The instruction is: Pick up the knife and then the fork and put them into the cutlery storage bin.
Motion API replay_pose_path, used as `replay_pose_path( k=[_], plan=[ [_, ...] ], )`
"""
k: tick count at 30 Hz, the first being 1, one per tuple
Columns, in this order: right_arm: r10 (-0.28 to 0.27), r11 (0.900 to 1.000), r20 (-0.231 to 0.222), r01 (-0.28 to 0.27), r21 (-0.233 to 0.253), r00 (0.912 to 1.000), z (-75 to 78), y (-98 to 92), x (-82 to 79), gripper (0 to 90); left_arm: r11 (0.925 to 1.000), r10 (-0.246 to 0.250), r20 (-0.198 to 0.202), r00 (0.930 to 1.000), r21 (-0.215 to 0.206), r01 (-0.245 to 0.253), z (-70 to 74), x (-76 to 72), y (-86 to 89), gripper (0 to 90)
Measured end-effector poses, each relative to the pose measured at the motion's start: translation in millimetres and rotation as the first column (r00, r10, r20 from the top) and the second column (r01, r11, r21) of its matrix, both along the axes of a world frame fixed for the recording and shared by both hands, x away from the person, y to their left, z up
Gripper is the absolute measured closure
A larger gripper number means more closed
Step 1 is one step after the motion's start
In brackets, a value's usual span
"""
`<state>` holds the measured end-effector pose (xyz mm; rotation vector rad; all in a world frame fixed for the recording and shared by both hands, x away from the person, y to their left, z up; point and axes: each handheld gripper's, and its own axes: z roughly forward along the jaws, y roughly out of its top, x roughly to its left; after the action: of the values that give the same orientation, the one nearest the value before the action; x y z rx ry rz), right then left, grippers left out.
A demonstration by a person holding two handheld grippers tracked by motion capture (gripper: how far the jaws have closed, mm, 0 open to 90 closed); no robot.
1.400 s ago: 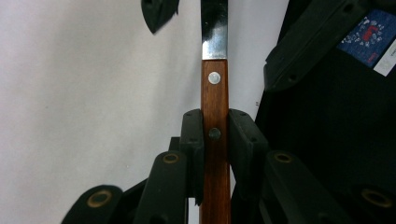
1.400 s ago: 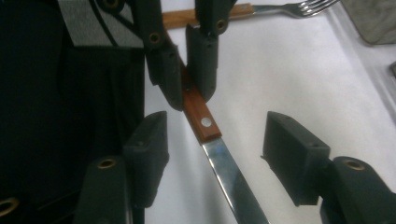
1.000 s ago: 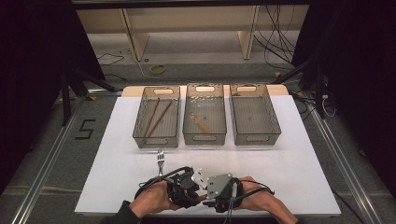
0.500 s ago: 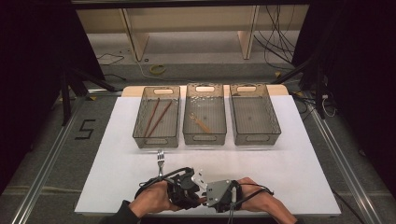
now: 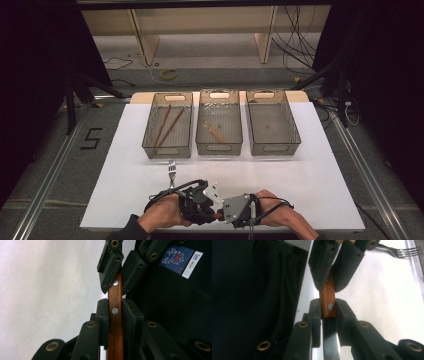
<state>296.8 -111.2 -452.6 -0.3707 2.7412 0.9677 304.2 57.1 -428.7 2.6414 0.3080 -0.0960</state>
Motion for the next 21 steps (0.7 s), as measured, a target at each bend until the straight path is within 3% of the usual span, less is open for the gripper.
replay_pose_path(
  k=[1, 3, 8, 12, 15, 18, 21],
  plan=[
    [-0.075, 0.995, -0.055, 0.072, -0.068, 0.9956, 2.1, -4.0, -6.5, 77.4, 0.9999, -0.011, -0.001, 0.9999, 0.001, 0.011, 0.5, 0.6, 0.6, 75.0],
    [-0.068, 0.996, -0.050, 0.064, -0.069, 0.9965, 2.3, -4.3, -7.1, 77.7, 0.9998, 0.007, -0.010, 0.9999, -0.021, -0.007, -0.9, 0.1, 0.6, 74.7],
    [-0.062, 0.996, -0.036, 0.059, -0.074, 0.9974, 2.6, -4.9, -7.1, 78.0, 0.9996, 0.008, -0.023, 0.9997, -0.027, -0.009, -1.5, 3.0, 2.2, 72.2],
    [-0.079, 0.994, -0.045, 0.076, -0.075, 0.9958, 4.6, -6.8, -7.4, 78.1, 0.9974, 0.054, -0.014, 0.9985, -0.048, -0.054, 2.3, 7.4, 7.3, 59.9],
    [-0.098, 0.993, -0.021, 0.096, -0.071, 0.9949, 6.7, -8.9, -4.3, 78.1, 0.9917, 0.097, 0.007, 0.9953, -0.085, -0.096, 6.4, 12.3, 14.4, 47.0],
    [-0.148, 0.987, -0.021, 0.146, -0.066, 0.9888, 8.0, -13.7, -0.6, 78.1, 0.9740, 0.178, 0.016, 0.9840, -0.145, -0.173, 11.7, 19.2, 25.5, 37.7],
    [-0.194, 0.980, -0.011, 0.193, -0.058, 0.9810, 10.6, -19.7, 5.1, 78.1, 0.9521, 0.253, 0.022, 0.9672, -0.183, -0.245, 16.4, 24.4, 37.9, 32.3]
  ],
)
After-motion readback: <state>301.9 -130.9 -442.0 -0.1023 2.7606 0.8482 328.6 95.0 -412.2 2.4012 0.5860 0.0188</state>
